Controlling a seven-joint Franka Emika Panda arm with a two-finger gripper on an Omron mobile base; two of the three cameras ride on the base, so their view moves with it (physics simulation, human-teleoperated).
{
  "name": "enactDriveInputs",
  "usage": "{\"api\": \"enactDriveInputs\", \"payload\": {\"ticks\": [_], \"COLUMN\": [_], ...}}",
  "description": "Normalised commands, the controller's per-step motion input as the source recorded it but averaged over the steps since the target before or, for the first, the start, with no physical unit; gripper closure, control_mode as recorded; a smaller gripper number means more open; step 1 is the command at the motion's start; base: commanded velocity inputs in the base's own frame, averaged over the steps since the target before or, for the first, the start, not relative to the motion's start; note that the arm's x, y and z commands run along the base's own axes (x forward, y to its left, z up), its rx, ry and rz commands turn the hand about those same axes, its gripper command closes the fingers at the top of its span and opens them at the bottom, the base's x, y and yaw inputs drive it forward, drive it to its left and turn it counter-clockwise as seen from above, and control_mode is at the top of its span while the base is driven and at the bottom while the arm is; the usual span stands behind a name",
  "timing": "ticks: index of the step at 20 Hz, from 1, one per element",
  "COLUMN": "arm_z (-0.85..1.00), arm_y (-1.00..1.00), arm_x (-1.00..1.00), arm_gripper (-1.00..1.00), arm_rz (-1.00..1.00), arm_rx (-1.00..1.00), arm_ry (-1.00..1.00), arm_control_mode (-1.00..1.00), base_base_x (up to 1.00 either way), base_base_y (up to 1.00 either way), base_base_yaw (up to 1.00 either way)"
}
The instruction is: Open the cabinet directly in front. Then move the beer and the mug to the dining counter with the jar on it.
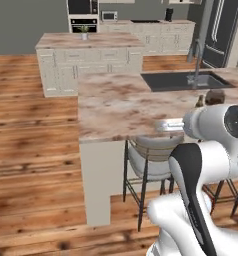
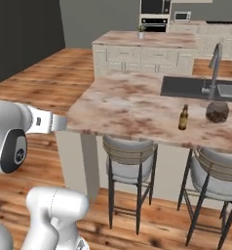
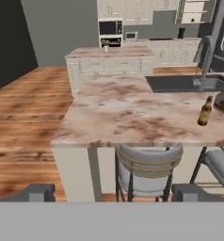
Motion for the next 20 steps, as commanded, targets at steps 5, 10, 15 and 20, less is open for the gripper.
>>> {"api": "enactDriveInputs", "payload": {"ticks": [5,10,15,20], "arm_z": [0.0,0.0,0.0,0.0], "arm_y": [0.0,0.0,0.0,0.0], "arm_x": [0.0,0.0,0.0,0.0], "arm_gripper": [-1.0,-1.0,-1.0,-1.0], "arm_rz": [0.0,0.0,0.0,0.0], "arm_rx": [0.0,0.0,0.0,0.0], "arm_ry": [0.0,0.0,0.0,0.0], "arm_control_mode": [1.0,1.0,1.0,1.0], "base_base_x": [0.0,0.1,0.43,0.88], "base_base_y": [1.0,1.0,1.0,0.98], "base_base_yaw": [0.09,0.03,0.01,0.0]}}
